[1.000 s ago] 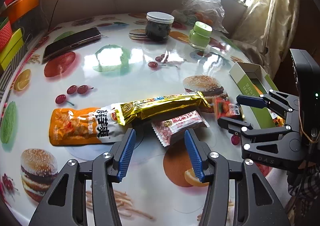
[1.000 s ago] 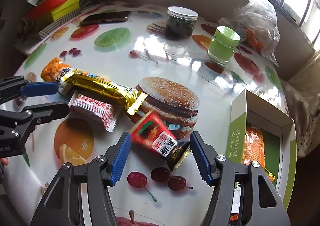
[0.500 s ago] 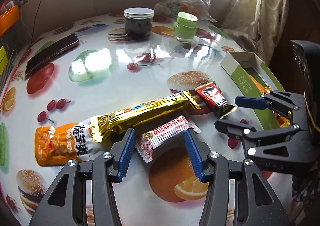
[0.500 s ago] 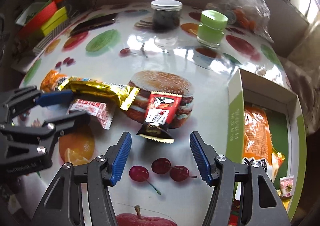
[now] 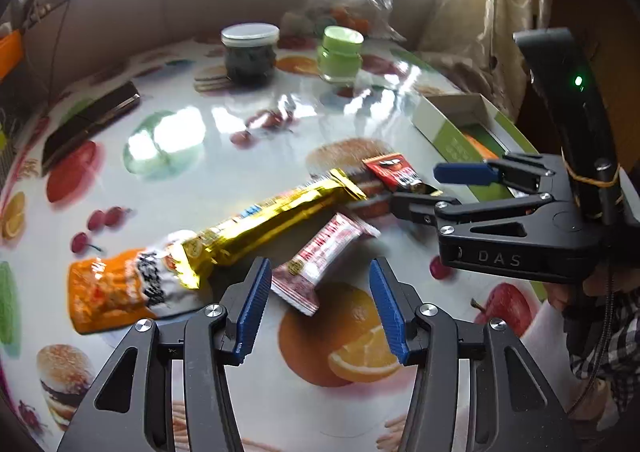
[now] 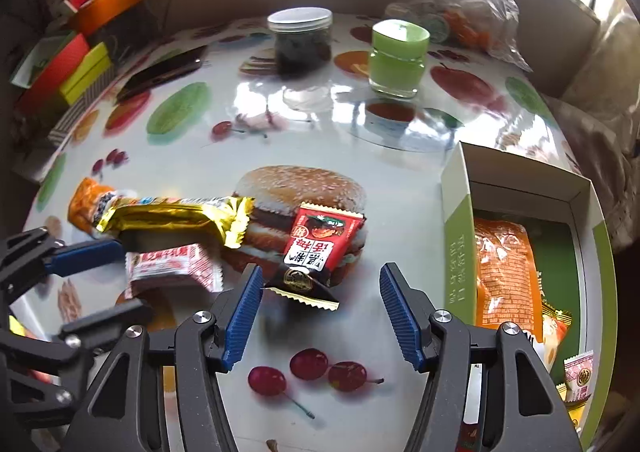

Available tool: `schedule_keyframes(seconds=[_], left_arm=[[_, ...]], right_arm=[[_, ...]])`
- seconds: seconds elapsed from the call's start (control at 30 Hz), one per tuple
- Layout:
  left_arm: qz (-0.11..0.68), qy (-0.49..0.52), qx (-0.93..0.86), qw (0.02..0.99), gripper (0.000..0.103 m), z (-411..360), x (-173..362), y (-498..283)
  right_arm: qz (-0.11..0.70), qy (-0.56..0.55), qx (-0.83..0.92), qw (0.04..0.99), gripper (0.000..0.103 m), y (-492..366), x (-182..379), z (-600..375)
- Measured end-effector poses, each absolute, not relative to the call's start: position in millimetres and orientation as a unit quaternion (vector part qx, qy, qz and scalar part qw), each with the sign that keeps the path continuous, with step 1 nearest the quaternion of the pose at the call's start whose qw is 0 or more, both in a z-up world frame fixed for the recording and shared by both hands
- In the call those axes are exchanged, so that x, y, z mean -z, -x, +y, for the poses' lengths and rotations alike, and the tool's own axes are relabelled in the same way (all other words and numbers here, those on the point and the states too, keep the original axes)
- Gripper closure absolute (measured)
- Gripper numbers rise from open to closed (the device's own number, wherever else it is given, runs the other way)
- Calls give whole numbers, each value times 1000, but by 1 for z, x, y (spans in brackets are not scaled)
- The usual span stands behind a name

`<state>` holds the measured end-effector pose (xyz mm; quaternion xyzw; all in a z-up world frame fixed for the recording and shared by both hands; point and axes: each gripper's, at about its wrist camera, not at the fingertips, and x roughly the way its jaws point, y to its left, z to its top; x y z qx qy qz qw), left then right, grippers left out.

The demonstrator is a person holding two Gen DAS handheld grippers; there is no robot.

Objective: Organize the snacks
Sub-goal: 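Grasp a red sauce packet with right tool while left tool grasps white-red candy packet, then lift the red packet and white-red packet with both tools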

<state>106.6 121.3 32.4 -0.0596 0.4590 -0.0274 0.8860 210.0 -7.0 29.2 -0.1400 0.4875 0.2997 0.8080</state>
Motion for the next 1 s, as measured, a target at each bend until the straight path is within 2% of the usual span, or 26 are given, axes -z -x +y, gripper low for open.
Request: schedule_keyframes(seconds=[0.3, 0.53, 0.73, 0.83, 1.0], left_arm=[[467, 35, 37, 883, 51, 116, -26, -121], [480, 13, 46, 876, 51, 103, -18, -134], [486, 29, 38, 873, 51, 104, -11, -138], [482, 28, 36, 875, 52, 102, -11, -136], [481, 40, 32, 875, 75, 107, -12, -137]], right_arm=[[491, 125, -289, 813, 49, -215, -27, -6], [488, 110, -275, 821, 65, -219, -29, -13], [481, 104, -272, 827, 73, -219, -30, -18], [478, 99, -272, 829, 74, -218, -30, -21], [476, 95, -271, 831, 75, -216, -31, -22]])
